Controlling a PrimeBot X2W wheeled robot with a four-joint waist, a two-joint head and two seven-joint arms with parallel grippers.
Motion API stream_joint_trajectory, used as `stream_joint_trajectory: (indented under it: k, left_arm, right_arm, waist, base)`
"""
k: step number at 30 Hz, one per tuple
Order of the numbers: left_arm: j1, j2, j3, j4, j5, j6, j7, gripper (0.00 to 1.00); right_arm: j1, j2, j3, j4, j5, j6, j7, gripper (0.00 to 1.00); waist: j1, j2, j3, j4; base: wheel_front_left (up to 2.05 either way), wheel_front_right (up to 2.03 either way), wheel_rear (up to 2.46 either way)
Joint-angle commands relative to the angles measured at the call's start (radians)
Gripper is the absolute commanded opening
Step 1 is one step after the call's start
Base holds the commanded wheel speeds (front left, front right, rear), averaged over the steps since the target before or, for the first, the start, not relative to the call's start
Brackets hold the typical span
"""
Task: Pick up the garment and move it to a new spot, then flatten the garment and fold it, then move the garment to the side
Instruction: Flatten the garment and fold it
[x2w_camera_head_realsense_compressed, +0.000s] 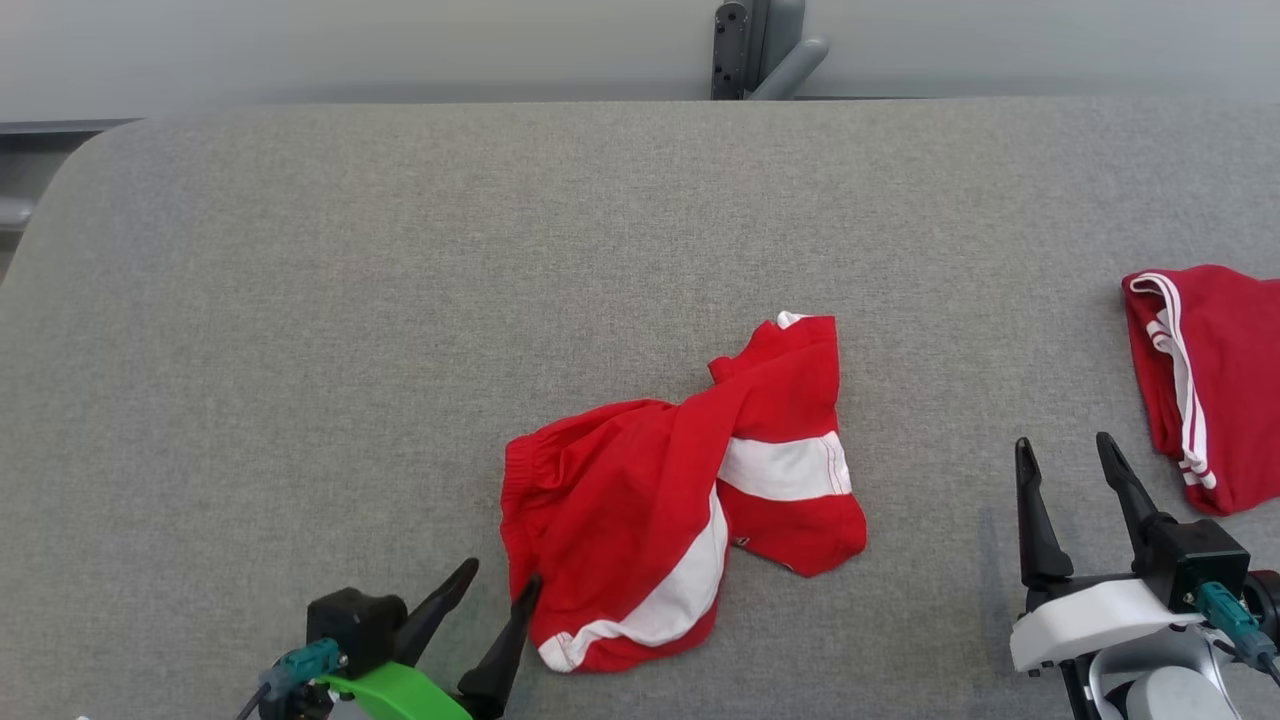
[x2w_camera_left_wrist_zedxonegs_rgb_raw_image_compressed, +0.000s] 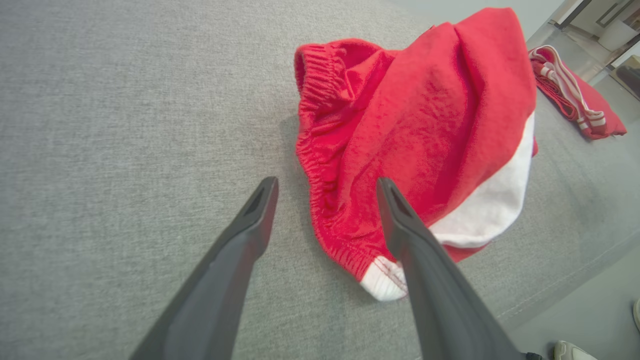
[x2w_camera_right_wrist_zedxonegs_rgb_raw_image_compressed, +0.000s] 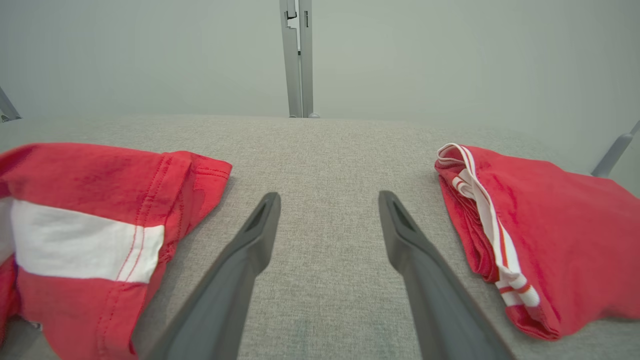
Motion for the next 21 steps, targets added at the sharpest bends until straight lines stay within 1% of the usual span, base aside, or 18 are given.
stream_joint_trajectory:
  k: [1, 3, 6, 7, 8, 9, 10, 12, 14, 16, 21]
  left_arm:
    - [-0.025, -0.009, 0.003, 0.028, -0.007, -0.009, 0.001, 1.00]
    - [-0.059, -0.025, -0.004, 0.087, -0.004, -0.026, 0.010, 1.00]
    - [-0.097, -0.076, 0.008, 0.160, -0.044, -0.050, 0.013, 1.00]
    - [-0.112, -0.078, 0.007, 0.181, -0.040, -0.058, 0.017, 1.00]
    - [-0.124, -0.083, 0.009, 0.203, -0.048, -0.065, 0.018, 0.84]
    - [-0.133, -0.093, 0.014, 0.223, -0.064, -0.072, 0.017, 0.31]
    - [-0.144, -0.097, 0.013, 0.240, -0.065, -0.080, 0.018, 0.00]
    - [-0.166, -0.100, 0.006, 0.270, -0.068, -0.095, 0.020, 0.00]
    - [-0.190, -0.096, 0.026, 0.299, -0.077, -0.097, 0.002, 0.00]
    - [-0.209, -0.084, 0.051, 0.327, -0.076, -0.083, -0.018, 0.00]
    - [-0.251, -0.035, 0.106, 0.383, -0.034, -0.026, -0.054, 0.00]
  right_arm:
    - [-0.012, -0.003, 0.004, -0.005, -0.008, -0.002, -0.002, 1.00]
    - [-0.017, -0.002, 0.009, -0.004, -0.009, -0.002, -0.002, 1.00]
    - [-0.022, -0.003, -0.002, 0.000, -0.005, -0.002, -0.002, 1.00]
    - [-0.025, -0.002, -0.004, -0.001, -0.005, -0.002, -0.002, 1.00]
    - [-0.028, -0.002, -0.005, -0.002, -0.002, -0.002, -0.002, 1.00]
    - [-0.030, -0.002, -0.005, -0.002, 0.001, -0.002, -0.002, 1.00]
    - [-0.032, -0.002, -0.005, -0.003, 0.003, -0.002, -0.002, 1.00]
    - [-0.036, -0.002, -0.006, -0.003, 0.009, -0.002, -0.002, 1.00]
    - [-0.039, -0.002, -0.007, -0.003, 0.010, -0.002, -0.002, 1.00]
    - [-0.041, -0.002, -0.008, -0.002, 0.014, -0.002, -0.002, 1.00]
    - [-0.042, -0.002, -0.009, 0.000, 0.015, -0.002, -0.002, 1.00]
  waist:
    - [0.0000, 0.0000, 0.013, -0.006]
    - [0.0000, 0.0000, 0.025, -0.016]
    - [0.0000, 0.0000, 0.044, -0.030]
    - [0.0000, 0.0000, 0.050, -0.035]
    - [0.0000, 0.0000, 0.055, -0.040]
    - [0.0000, 0.0000, 0.061, -0.045]
    - [0.0000, 0.0000, 0.066, -0.049]
    - [0.0000, 0.0000, 0.075, -0.058]
    - [0.0000, 0.0000, 0.080, -0.065]
    - [0.0000, 0.0000, 0.083, -0.070]
    - [0.0000, 0.0000, 0.083, -0.077]
  base:
    - [0.00, 0.00, 0.00]
    - [0.00, 0.00, 0.00]
    - [0.00, 0.00, 0.00]
    - [0.00, 0.00, 0.00]
    - [0.00, 0.00, 0.00]
    - [0.00, 0.00, 0.00]
    - [0.00, 0.00, 0.00]
    - [0.00, 0.00, 0.00]
    - [0.00, 0.00, 0.00]
    - [0.00, 0.00, 0.00]
    - [0.00, 0.00, 0.00]
